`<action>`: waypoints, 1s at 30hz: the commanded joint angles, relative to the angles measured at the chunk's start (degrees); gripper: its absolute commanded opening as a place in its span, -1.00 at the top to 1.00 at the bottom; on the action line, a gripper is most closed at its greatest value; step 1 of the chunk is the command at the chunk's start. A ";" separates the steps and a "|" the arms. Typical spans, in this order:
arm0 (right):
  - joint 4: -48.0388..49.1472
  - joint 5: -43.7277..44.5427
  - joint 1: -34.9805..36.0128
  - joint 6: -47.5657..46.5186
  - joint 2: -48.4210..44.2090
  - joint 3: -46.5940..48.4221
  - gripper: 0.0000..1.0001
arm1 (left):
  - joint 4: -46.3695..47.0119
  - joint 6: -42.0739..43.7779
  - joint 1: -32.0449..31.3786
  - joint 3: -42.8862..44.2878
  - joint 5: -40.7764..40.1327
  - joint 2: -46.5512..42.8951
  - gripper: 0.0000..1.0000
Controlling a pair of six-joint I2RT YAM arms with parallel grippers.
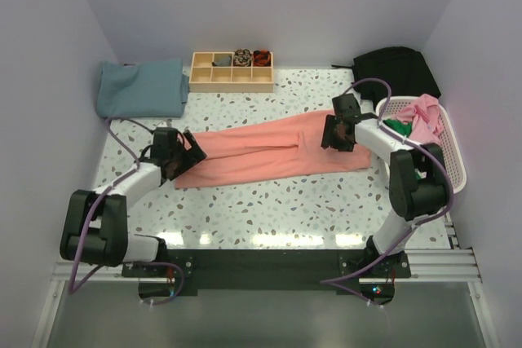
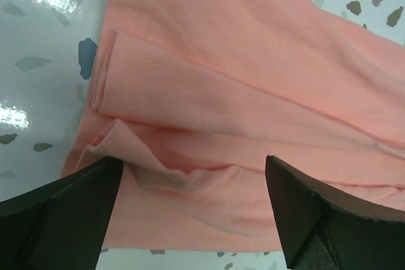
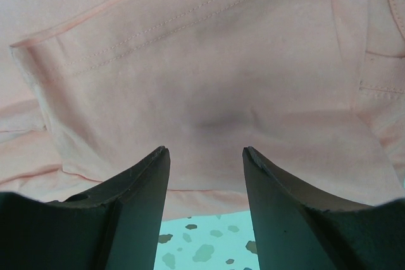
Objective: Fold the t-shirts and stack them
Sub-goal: Fold the other side of the tshirt into a rectangle
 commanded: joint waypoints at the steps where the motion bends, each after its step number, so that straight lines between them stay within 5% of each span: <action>1: -0.41 -0.87 -0.27 -0.46 0.68 0.55 -0.09 | 2.91 0.27 0.01 2.92 -4.72 3.00 -1.00; 15: 0.64 7.04 -0.27 0.33 0.43 1.17 -0.09 | -2.47 -0.62 7.57 -5.61 -2.91 -6.12 -1.00; 22: 0.21 3.26 -0.27 1.21 0.24 3.45 -0.10 | -0.45 3.68 6.61 2.38 2.62 -10.00 -1.00; 30: -0.41 1.86 -0.36 4.46 7.70 8.28 -0.10 | 5.53 7.82 2.13 16.10 7.23 4.05 -1.00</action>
